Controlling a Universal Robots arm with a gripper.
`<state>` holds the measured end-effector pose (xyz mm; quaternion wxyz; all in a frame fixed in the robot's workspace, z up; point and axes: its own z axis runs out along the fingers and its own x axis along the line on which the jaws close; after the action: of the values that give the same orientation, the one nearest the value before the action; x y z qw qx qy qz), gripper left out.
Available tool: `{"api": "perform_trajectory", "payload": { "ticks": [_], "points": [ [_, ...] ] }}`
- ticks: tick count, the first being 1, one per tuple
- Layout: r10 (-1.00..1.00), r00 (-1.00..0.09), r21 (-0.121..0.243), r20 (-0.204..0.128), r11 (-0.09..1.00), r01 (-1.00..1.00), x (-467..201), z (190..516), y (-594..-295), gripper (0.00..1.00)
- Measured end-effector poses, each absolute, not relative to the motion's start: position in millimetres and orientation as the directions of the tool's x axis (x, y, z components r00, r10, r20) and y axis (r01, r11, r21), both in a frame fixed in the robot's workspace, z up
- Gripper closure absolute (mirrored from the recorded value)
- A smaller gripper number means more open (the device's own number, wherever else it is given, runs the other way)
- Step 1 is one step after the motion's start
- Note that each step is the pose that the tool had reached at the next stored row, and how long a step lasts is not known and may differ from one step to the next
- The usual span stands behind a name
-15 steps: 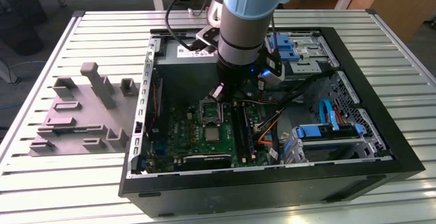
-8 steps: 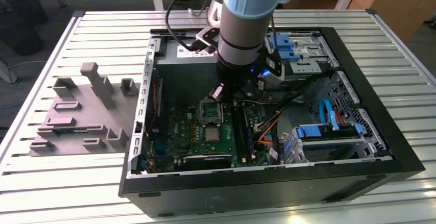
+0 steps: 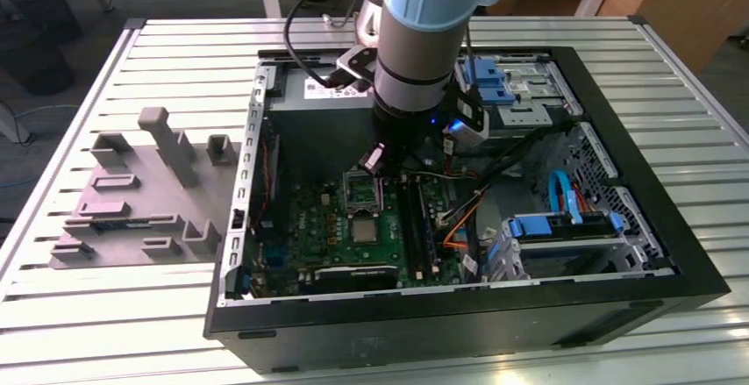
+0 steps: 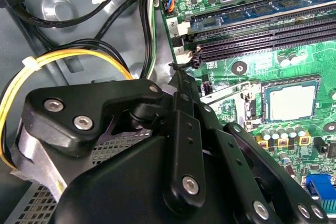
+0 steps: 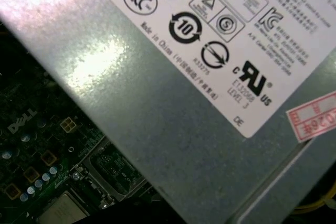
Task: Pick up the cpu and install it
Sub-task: 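Close the cpu cover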
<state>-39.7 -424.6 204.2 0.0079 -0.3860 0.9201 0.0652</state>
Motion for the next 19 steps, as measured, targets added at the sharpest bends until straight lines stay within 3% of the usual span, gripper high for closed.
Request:
{"api": "perform_trajectory", "payload": {
  "ticks": [9, 15, 19],
  "points": [
    [-0.710, -0.702, 0.108, -0.059, 0.694, -0.711, -39.7, 204.2, -424.6, 0.89],
    [-0.712, -0.702, 0.077, -0.027, 0.699, -0.711, -39.7, 204.2, -423.7, 0.89],
    [-0.712, -0.702, 0.073, -0.023, 0.699, -0.711, -39.8, 204.6, -423.2, 0.89]
  ]
}}
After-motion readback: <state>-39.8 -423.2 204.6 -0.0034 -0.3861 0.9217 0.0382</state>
